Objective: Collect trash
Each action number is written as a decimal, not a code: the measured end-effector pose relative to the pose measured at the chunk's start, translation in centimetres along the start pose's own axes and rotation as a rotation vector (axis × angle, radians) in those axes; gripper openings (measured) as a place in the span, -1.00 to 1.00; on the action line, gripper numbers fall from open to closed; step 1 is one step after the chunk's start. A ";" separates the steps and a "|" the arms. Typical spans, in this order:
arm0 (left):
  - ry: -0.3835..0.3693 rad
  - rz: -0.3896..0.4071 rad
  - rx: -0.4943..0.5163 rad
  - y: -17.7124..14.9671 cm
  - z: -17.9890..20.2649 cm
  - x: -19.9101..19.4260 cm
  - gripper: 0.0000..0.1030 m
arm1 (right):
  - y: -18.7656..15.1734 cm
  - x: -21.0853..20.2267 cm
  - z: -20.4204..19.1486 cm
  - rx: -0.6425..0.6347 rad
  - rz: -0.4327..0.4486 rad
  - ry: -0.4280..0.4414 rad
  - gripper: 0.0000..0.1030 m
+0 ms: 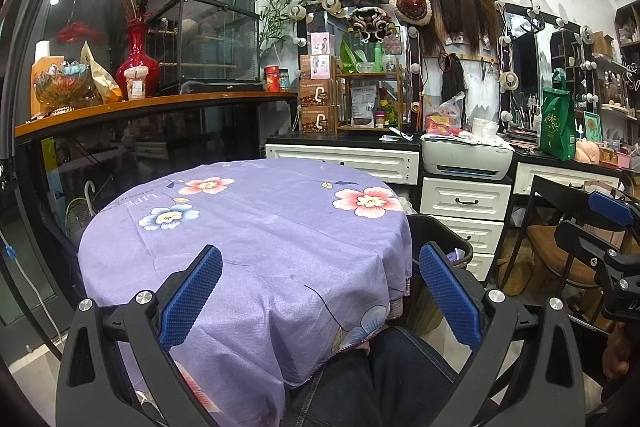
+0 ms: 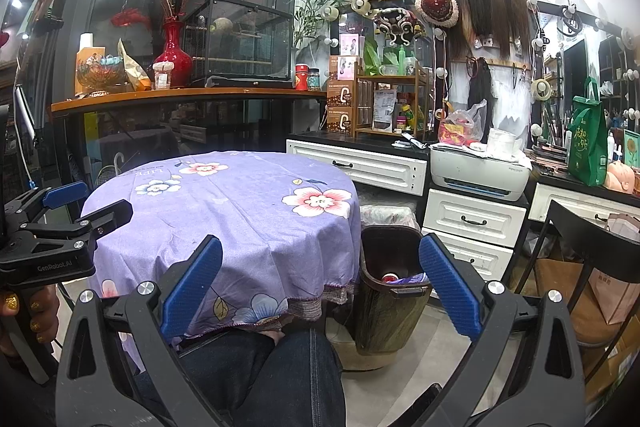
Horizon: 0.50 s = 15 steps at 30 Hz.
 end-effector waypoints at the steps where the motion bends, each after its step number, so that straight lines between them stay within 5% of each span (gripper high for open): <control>1: 0.002 -0.001 0.001 0.0 0.0 0.0 0.90 | -0.1 0.0 0.0 0.000 0.000 0.001 0.89; 15: 0.012 -0.004 -0.012 0.0 -0.4 0.1 0.90 | -0.3 0.0 -0.3 -0.002 -0.003 0.003 0.89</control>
Point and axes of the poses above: each gripper's, at about its wrist camera, not at the fingertips, and x roughly the way its jaws point, z to its right, y to its top, the point moved 3 cm from there along x, roughly the way its jaws point, and after that the axes turned 7 degrees about -y, right-handed, at the moved point
